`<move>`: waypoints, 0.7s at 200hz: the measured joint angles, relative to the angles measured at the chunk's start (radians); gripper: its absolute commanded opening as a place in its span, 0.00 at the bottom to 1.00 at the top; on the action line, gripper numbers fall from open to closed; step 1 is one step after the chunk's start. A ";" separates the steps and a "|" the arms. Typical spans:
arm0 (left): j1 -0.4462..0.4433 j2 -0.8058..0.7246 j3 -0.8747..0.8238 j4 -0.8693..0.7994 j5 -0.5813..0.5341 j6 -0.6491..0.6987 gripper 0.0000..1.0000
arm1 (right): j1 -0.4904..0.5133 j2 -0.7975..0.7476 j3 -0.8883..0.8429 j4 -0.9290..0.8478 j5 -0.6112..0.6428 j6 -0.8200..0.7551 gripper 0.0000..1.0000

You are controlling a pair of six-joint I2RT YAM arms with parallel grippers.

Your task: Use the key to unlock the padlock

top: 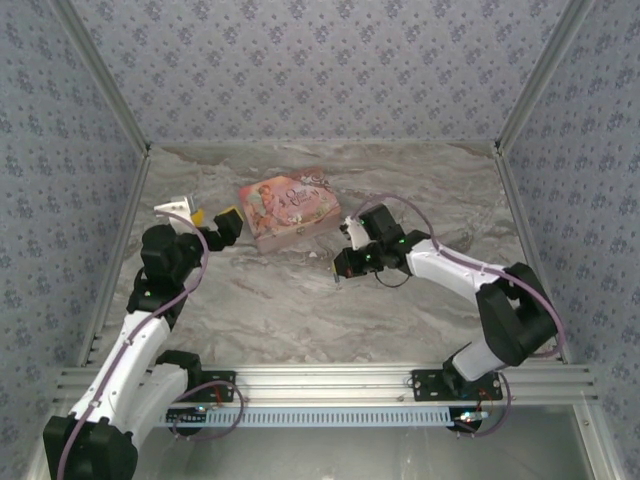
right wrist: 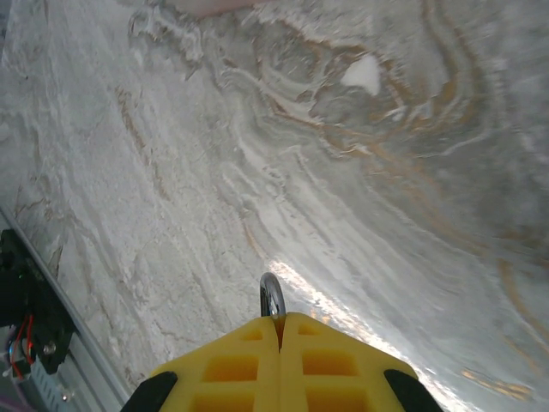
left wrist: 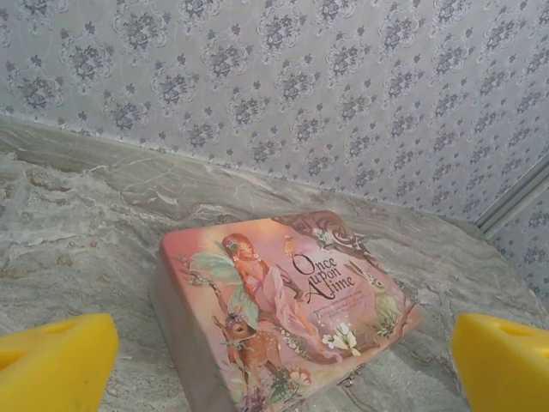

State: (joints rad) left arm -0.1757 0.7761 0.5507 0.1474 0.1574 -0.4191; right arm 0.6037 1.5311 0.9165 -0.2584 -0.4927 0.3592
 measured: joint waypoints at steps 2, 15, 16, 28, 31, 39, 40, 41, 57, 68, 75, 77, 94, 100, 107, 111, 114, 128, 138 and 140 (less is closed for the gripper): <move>0.000 0.000 0.000 -0.001 0.000 0.000 0.99 | 0.002 0.005 0.003 0.000 -0.003 0.000 0.00; 0.000 -0.005 0.000 -0.012 0.000 0.000 0.99 | 0.012 0.033 0.014 0.002 -0.021 0.004 0.00; 0.000 -0.005 0.000 -0.013 0.000 0.000 0.99 | 0.013 0.036 0.015 0.002 -0.022 0.004 0.00; 0.000 -0.011 0.000 -0.021 -0.001 -0.001 0.99 | 0.016 0.057 0.018 0.003 -0.036 0.008 0.00; 0.000 -0.013 0.000 -0.024 -0.001 -0.002 0.99 | 0.016 0.061 0.018 0.003 -0.039 0.008 0.00; 0.000 -0.017 0.000 -0.027 -0.001 -0.004 0.99 | 0.016 0.070 0.018 0.002 -0.047 0.009 0.01; 0.000 -0.017 0.000 -0.028 -0.001 -0.005 0.99 | 0.016 0.071 0.018 0.001 -0.048 0.009 0.01; 0.000 -0.018 0.000 -0.028 -0.001 -0.005 0.99 | 0.016 0.072 0.018 0.001 -0.048 0.009 0.01; 0.000 -0.025 -0.001 -0.037 -0.008 -0.011 0.99 | 0.016 0.087 0.018 0.000 -0.058 0.009 0.01; 0.000 -0.026 -0.002 -0.042 -0.014 -0.016 0.99 | 0.016 0.096 0.018 0.000 -0.064 0.008 0.01; 0.000 -0.025 -0.002 -0.047 -0.016 -0.018 0.99 | 0.016 0.102 0.018 0.001 -0.069 0.006 0.01; 0.000 -0.025 -0.002 -0.048 -0.017 -0.018 0.99 | 0.015 0.104 0.017 0.001 -0.071 0.006 0.01; 0.000 -0.021 -0.002 -0.058 -0.021 -0.019 1.00 | 0.013 0.121 0.013 0.003 -0.077 0.005 0.01; 0.000 -0.021 -0.002 -0.062 -0.022 -0.019 0.99 | 0.011 0.126 0.010 0.003 -0.079 0.005 0.01; 0.000 -0.021 -0.002 -0.068 -0.023 -0.020 0.99 | 0.011 0.131 0.006 0.003 -0.081 0.005 0.01; 0.000 -0.021 -0.002 -0.069 -0.024 -0.020 0.99 | 0.009 0.134 0.004 0.004 -0.081 0.005 0.01; 0.000 -0.021 -0.002 -0.069 -0.024 -0.020 0.99 | 0.009 0.137 0.003 0.004 -0.081 0.005 0.01; 0.000 -0.021 -0.002 -0.069 -0.024 -0.020 0.99 | 0.005 0.148 -0.004 0.004 -0.083 0.004 0.02; 0.000 -0.021 -0.002 -0.070 -0.026 -0.020 0.99 | 0.003 0.155 -0.006 0.004 -0.083 0.001 0.02; 0.000 -0.021 -0.002 -0.070 -0.027 -0.020 1.00 | 0.002 0.157 -0.007 0.004 -0.083 0.000 0.02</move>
State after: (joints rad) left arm -0.1757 0.7555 0.5488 0.0772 0.1299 -0.4389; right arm 0.6060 1.6882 0.9092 -0.2546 -0.5758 0.3595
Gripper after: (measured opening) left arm 0.994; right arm 0.054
